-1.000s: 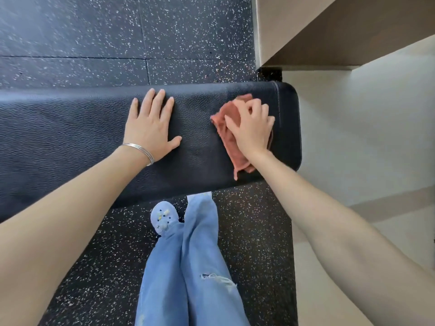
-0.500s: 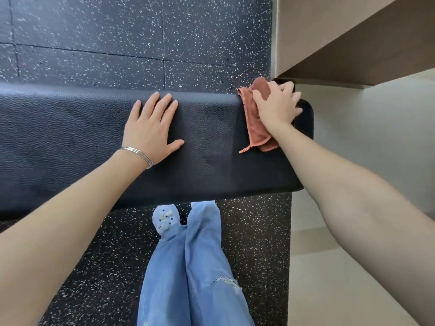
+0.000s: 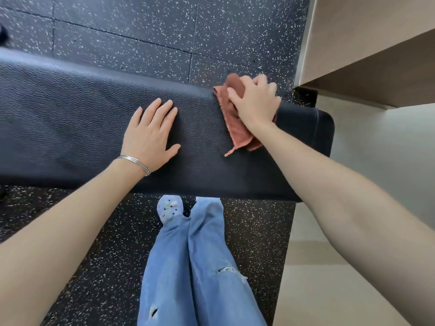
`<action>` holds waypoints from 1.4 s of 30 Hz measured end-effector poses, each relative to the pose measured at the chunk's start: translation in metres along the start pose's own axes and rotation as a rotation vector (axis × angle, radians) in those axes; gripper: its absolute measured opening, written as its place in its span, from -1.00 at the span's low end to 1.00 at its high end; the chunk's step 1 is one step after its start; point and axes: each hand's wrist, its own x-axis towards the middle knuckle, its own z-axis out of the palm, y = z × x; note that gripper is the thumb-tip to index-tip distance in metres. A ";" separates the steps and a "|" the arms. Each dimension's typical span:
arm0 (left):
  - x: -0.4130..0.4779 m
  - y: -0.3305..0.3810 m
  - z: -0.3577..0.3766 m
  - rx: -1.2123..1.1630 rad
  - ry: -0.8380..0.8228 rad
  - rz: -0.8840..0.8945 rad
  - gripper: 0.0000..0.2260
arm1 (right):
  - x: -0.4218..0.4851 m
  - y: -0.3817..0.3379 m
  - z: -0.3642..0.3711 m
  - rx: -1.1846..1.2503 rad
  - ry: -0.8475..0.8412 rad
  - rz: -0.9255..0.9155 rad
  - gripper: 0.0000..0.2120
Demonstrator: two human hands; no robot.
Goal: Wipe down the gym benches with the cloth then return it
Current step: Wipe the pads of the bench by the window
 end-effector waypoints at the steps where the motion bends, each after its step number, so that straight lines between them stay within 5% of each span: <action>1: -0.001 0.000 -0.001 0.002 -0.005 0.002 -0.31 | 0.000 0.024 -0.002 -0.001 0.025 0.079 -0.59; 5: 0.000 0.003 0.001 0.004 -0.018 -0.003 -0.30 | -0.008 0.100 -0.012 0.029 0.028 0.369 -0.60; 10: -0.003 0.010 0.008 -0.045 0.023 -0.033 -0.28 | -0.032 0.059 0.002 0.119 0.123 0.431 -0.66; 15: -0.001 0.008 0.004 -0.028 -0.003 -0.017 -0.28 | -0.097 -0.006 0.026 0.063 0.162 0.026 -0.71; 19: -0.004 0.013 0.000 -0.020 -0.031 -0.001 -0.28 | -0.147 0.026 0.034 -0.017 0.094 -0.335 -0.74; 21: -0.008 0.017 0.001 -0.011 -0.042 0.019 -0.28 | -0.163 0.064 0.037 -0.002 0.079 -0.243 -0.74; 26: -0.020 0.030 0.010 0.005 -0.056 0.061 -0.27 | -0.173 0.134 0.040 0.100 0.153 0.329 -0.67; 31: -0.024 0.039 0.017 -0.007 -0.026 0.053 -0.25 | -0.167 0.081 0.051 0.167 0.233 0.645 -0.67; 37: -0.024 0.043 0.018 -0.002 -0.021 0.029 -0.26 | -0.197 0.016 0.054 0.066 0.196 0.068 -0.77; 40: -0.025 0.048 0.020 -0.012 -0.009 0.021 -0.27 | -0.194 0.050 0.047 0.059 0.191 -0.288 -0.76; 42: -0.025 0.048 0.021 -0.010 -0.012 0.020 -0.27 | -0.194 0.084 0.046 0.031 0.146 -0.341 -0.72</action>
